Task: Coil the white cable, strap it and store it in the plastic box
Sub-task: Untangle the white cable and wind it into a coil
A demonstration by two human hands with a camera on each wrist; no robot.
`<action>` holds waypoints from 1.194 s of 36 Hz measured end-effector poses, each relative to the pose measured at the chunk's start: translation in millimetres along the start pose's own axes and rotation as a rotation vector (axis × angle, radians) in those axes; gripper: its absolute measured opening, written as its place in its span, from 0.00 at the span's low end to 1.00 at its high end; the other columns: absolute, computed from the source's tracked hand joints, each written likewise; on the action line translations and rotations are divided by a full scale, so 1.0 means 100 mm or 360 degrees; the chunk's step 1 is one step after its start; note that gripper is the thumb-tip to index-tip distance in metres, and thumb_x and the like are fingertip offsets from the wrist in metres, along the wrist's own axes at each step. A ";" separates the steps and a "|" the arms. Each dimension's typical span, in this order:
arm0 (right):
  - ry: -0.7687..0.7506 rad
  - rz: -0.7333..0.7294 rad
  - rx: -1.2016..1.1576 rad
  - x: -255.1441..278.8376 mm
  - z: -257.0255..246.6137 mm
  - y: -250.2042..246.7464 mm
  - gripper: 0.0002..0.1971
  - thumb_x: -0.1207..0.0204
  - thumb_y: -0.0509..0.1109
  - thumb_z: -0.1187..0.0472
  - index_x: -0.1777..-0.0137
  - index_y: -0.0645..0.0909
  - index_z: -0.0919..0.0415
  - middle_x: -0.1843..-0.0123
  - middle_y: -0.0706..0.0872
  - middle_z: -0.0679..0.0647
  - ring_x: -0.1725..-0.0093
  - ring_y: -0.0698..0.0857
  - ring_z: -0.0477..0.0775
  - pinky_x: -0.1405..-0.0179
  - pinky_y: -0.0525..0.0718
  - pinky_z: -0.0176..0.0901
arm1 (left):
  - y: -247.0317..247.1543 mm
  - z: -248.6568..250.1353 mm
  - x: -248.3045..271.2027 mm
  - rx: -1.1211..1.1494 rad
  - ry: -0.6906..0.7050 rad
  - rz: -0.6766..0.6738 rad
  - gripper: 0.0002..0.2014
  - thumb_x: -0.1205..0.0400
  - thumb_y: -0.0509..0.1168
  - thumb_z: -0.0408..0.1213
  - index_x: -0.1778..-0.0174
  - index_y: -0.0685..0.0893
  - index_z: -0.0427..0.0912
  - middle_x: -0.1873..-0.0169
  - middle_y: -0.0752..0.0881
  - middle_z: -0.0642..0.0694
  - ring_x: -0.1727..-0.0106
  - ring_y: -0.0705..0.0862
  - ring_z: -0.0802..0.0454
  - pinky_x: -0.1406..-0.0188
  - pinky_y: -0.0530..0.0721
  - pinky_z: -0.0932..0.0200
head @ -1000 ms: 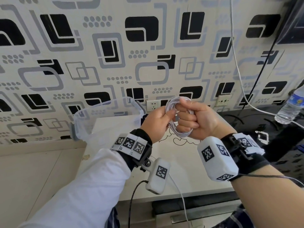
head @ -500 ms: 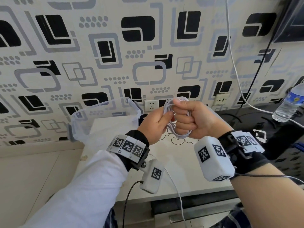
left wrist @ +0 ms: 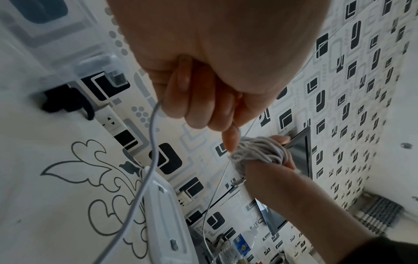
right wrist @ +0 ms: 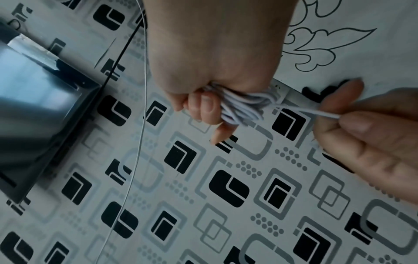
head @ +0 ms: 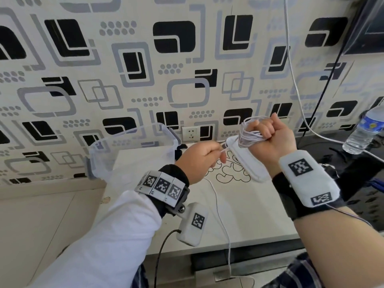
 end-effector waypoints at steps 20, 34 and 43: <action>-0.0074 0.0518 0.1683 -0.14 0.24 -0.22 0.12 0.14 0.57 0.62 0.60 0.72 0.63 0.73 0.78 0.54 0.81 0.79 0.50 0.82 0.82 0.38 | -0.15 0.27 0.03 -0.0051 0.0271 0.0195 0.10 0.18 0.67 0.33 0.64 0.89 0.40 0.70 0.86 0.40 0.68 0.80 0.45 0.67 0.77 0.64; 0.0961 -0.0188 0.2298 0.17 0.93 -0.35 0.39 0.21 0.46 0.29 0.44 0.76 0.68 0.76 0.70 0.59 0.81 0.71 0.55 0.70 0.75 0.49 | -0.46 -0.02 -0.06 -0.0014 0.0162 0.0376 0.13 0.17 0.68 0.39 0.66 0.81 0.37 0.79 0.76 0.55 0.79 0.74 0.63 0.73 0.73 0.67; 0.1448 -0.0741 0.1850 0.44 1.08 -0.18 0.21 0.23 0.68 0.44 0.58 0.71 0.64 0.83 0.61 0.50 0.87 0.56 0.48 0.83 0.48 0.38 | -0.43 -0.14 -0.11 0.0244 0.0082 0.0236 0.19 0.18 0.66 0.48 0.61 0.79 0.32 0.79 0.71 0.53 0.80 0.66 0.56 0.80 0.65 0.64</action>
Point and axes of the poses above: each hand's wrist, its own x-axis away from the middle knuckle, its own y-axis out of the palm, z = x × y, the point moved 8 cm from there along -x, towards the middle knuckle
